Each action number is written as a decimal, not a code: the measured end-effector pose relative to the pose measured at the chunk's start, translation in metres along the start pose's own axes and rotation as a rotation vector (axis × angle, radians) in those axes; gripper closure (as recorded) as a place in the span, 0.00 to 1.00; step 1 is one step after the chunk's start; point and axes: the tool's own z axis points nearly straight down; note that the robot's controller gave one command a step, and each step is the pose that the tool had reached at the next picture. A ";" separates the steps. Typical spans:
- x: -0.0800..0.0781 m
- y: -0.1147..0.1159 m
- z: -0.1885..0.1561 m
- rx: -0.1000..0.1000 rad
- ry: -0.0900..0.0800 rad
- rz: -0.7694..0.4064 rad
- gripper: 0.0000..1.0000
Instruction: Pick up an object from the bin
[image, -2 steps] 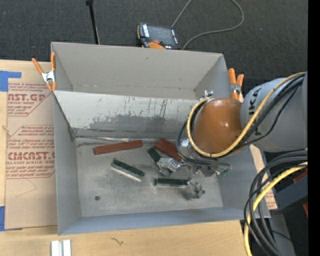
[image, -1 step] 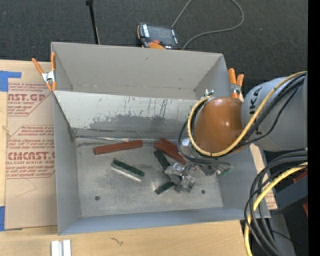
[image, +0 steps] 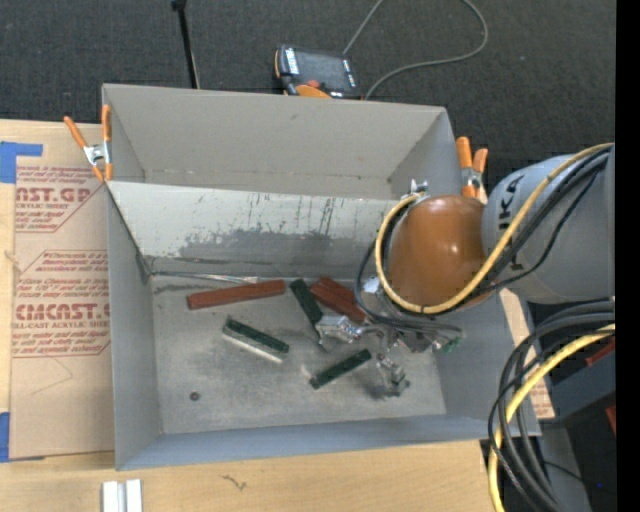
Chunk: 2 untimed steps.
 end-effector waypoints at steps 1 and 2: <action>0.000 0.000 0.000 0.000 0.000 0.000 1.00; 0.009 -0.009 -0.140 0.008 -0.006 0.008 1.00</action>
Offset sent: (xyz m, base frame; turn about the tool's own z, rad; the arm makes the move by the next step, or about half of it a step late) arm 0.0000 0.0000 0.0000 0.0000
